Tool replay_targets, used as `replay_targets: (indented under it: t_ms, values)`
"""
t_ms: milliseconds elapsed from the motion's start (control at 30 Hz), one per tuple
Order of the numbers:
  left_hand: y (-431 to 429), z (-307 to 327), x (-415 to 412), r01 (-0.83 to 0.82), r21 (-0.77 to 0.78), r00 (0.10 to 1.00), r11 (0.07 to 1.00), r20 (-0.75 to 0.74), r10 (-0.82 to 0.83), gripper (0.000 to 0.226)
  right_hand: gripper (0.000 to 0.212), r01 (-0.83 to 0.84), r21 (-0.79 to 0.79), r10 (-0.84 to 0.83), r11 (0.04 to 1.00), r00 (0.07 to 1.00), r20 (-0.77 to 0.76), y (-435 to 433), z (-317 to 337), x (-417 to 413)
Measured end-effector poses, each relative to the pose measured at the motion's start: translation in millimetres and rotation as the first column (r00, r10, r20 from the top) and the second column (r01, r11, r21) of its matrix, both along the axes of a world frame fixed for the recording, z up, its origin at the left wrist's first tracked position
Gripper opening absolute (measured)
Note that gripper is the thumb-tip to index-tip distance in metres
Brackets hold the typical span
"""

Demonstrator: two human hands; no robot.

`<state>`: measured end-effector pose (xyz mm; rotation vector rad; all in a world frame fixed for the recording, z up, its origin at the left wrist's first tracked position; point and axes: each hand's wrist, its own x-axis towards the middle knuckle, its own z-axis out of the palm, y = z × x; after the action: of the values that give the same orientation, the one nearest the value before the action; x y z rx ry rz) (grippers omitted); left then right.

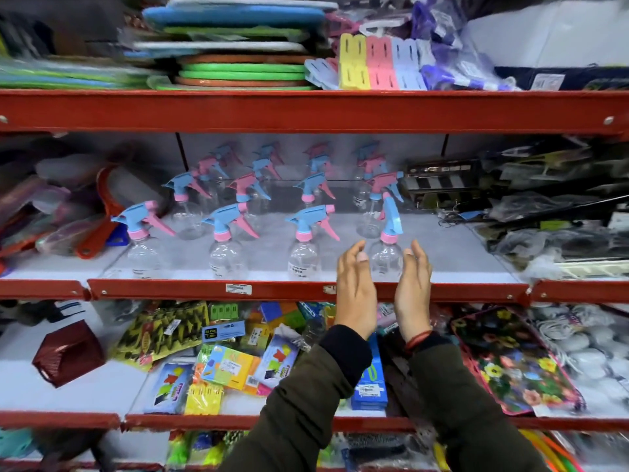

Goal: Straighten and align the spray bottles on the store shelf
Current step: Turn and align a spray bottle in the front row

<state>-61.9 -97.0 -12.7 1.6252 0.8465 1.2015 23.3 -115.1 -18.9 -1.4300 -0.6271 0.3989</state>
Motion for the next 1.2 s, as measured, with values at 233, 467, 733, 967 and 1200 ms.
replay_targets:
  t_ms: [233,467,733,967,1200]
  values:
    - [13,6,43,0.066,-0.242,0.990,0.968,-0.103,-0.093,0.054,0.059,-0.189,-0.132,0.180,0.973,0.981,-0.074,27,-18,44]
    - [33,-2,61,0.086,-0.286,0.996,0.954,0.003,-0.089,0.069,0.050,-0.228,-0.223,0.246,0.948,0.968,0.057,-5,-3,29]
    - [27,9,52,-0.002,-0.296,1.000,0.955,0.028,0.011,0.052,0.052,-0.226,-0.231,0.249,0.946,0.966,0.075,-8,-7,45]
    - [16,3,47,-0.131,-0.207,0.989,0.969,-0.098,0.113,0.048,0.051,-0.252,-0.220,0.278,0.942,0.956,0.096,3,-1,44]
    - [19,6,50,-0.055,-0.215,0.991,0.975,-0.135,0.027,0.046,0.050,-0.231,-0.239,0.272,0.943,0.950,0.154,-1,-4,40]
